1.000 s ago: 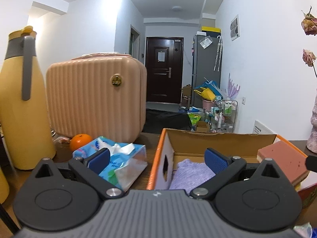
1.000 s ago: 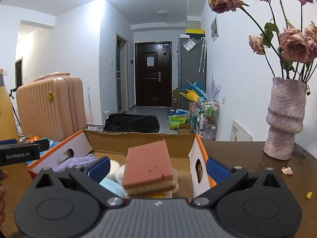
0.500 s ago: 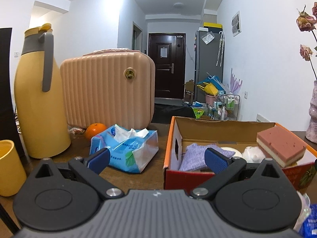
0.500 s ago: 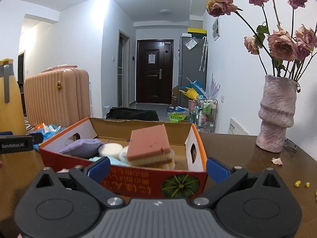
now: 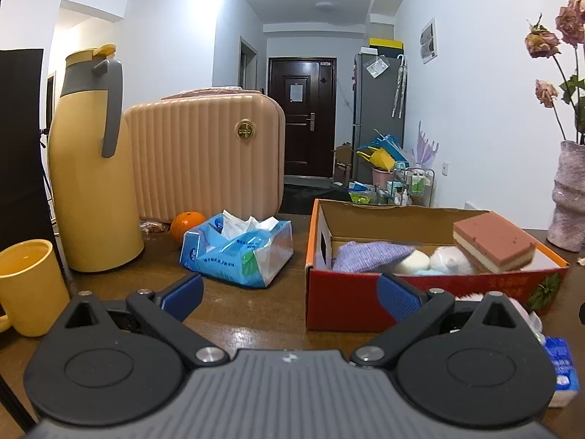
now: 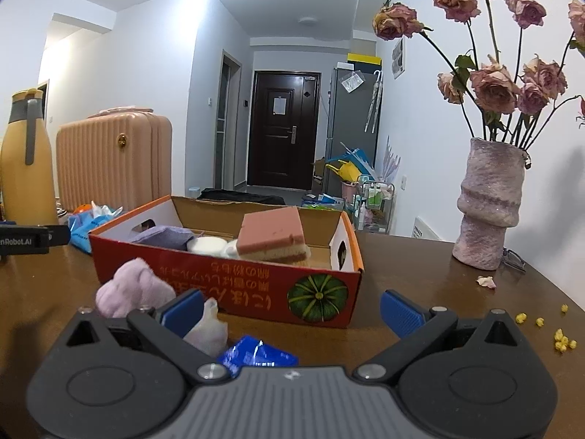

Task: Organize soft objects
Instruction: 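Withdraw both grippers from the box toward the remaining items on the table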

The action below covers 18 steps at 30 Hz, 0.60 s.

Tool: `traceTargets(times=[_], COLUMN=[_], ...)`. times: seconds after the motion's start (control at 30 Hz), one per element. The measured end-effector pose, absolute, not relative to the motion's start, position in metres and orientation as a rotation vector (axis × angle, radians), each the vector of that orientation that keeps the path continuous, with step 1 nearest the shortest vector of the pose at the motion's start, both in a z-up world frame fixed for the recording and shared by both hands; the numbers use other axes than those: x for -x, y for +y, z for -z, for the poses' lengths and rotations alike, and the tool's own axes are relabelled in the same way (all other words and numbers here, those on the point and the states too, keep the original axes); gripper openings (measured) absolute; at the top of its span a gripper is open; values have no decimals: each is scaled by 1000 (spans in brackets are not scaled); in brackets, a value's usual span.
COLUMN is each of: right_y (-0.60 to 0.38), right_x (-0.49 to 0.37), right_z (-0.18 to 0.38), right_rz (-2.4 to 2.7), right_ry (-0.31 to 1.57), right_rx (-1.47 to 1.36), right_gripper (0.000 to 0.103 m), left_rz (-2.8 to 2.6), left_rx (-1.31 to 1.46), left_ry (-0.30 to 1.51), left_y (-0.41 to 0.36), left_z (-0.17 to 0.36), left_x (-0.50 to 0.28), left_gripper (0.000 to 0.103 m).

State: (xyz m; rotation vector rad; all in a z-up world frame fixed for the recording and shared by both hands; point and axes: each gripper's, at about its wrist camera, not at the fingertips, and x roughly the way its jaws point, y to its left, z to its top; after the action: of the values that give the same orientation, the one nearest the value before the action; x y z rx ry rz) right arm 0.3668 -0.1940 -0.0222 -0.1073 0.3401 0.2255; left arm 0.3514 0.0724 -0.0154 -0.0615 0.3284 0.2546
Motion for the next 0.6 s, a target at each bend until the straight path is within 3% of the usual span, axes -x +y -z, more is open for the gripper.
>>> traceTargets(times=[0.6], right_y=[-207], right_x=[-330], right_z=[29], right_rz=[-234], right_ry=[367], right_rx=[75], right_gripper=[103], left_rz=[-187], left_rx=[76], left_ry=[344], left_y=[63], left_z=[17], left_x=[-301], left_gripper=[103])
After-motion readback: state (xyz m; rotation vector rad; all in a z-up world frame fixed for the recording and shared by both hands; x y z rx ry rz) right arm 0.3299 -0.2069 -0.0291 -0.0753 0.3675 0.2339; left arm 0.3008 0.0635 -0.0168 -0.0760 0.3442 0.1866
